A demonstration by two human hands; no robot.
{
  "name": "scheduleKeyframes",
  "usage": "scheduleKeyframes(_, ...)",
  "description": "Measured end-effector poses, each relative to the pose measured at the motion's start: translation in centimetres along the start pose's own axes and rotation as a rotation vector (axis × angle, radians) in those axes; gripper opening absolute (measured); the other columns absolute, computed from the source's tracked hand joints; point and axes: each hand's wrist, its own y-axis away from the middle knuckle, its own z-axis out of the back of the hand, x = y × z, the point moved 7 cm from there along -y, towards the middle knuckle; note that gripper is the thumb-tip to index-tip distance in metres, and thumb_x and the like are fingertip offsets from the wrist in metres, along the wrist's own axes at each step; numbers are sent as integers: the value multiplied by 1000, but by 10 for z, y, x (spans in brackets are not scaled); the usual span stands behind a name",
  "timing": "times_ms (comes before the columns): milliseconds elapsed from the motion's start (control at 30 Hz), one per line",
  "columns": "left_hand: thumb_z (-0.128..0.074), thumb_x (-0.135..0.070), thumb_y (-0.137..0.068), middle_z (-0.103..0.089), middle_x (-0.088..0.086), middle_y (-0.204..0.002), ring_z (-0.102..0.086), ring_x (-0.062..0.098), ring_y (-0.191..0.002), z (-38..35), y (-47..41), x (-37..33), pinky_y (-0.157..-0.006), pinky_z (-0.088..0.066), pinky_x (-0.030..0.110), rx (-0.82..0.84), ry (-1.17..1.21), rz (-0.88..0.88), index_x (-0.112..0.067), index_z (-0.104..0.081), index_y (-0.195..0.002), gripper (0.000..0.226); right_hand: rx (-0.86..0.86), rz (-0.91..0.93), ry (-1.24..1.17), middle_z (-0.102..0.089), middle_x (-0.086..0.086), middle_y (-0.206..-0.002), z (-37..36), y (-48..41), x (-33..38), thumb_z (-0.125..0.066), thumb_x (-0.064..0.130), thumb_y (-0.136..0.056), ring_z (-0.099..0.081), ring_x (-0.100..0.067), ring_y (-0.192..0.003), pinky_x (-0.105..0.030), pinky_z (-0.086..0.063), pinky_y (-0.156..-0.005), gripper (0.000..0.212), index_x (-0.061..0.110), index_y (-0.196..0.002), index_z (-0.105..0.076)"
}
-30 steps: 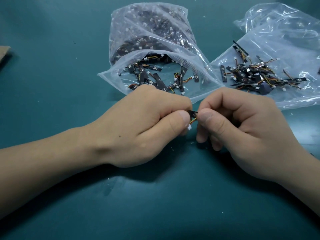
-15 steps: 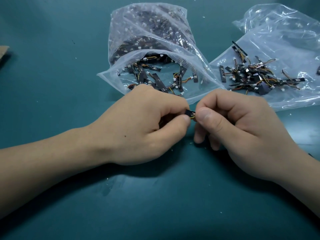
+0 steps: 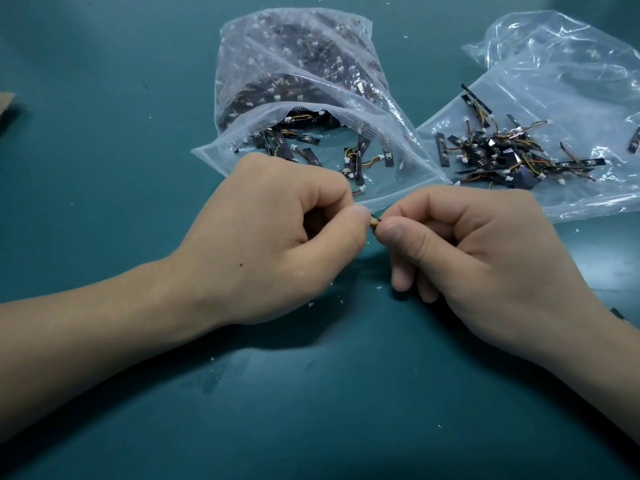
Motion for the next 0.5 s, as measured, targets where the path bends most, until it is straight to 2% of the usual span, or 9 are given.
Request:
scheduleKeyframes(200, -59, -25, -93, -40, -11, -48, -41, 11, -49, 0, -1, 0, -50, -28, 18, -1, -31, -18, -25, -47, -61, 34, -1, 51, 63, -68, 9, -58, 3, 1, 5, -63, 42, -97, -59, -12, -46, -18, -45, -50, 17, 31, -84, -65)
scheduleKeyframes(367, -57, -28, -96, -42, -9, -51, -44, 15, -51, -4, -2, -3, -51, -32, 21, 46, -47, -72, -21, -51, -65, 32, 6, 44, 40, -67, 6, -59, 4, 2, 5, -59, 40, -95, -61, -16, -48, -29, -48, -47, 19, 27, -81, -62)
scheduleKeyframes(500, -55, -30, -97, -45, -7, -53, -46, 16, -53, -8, -1, -4, -53, -38, 29, 90, -59, -118, -19, -57, -69, 30, 21, 52, 22, -68, 7, -61, 3, 2, 6, -60, 36, -92, -59, -14, -48, -27, -47, -45, 16, 25, -81, -61)
